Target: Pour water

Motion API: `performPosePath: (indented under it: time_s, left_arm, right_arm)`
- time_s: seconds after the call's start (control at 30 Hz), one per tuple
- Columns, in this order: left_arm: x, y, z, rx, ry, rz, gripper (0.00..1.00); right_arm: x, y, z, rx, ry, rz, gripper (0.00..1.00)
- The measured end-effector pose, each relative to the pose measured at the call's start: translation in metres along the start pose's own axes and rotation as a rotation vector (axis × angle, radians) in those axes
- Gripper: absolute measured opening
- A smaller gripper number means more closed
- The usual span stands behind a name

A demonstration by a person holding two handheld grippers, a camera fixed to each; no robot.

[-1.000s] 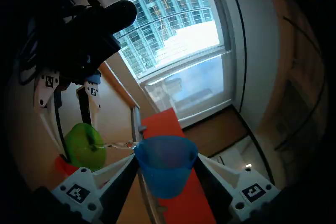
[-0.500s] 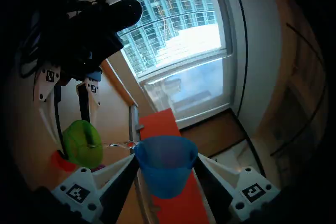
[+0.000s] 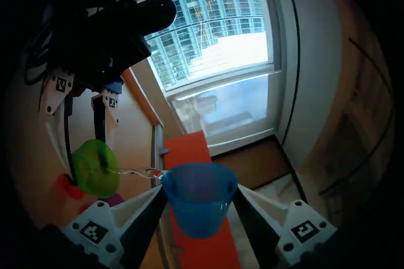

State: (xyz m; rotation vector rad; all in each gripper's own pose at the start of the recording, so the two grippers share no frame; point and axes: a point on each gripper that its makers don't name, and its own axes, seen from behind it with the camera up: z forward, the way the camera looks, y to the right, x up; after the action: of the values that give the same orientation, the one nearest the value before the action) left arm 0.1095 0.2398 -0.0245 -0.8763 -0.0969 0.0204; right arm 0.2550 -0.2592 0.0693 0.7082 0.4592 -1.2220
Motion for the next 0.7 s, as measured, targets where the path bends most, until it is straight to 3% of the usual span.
performPosePath:
  time_s: [0.7]
  left_arm:
    - [0.0008, -0.0001, 0.0021, -0.002, 0.001, -0.001, 0.83]
  right_arm:
    - [-0.0011, 0.0044, 0.0019, -0.009, -0.009, -0.083, 0.89]
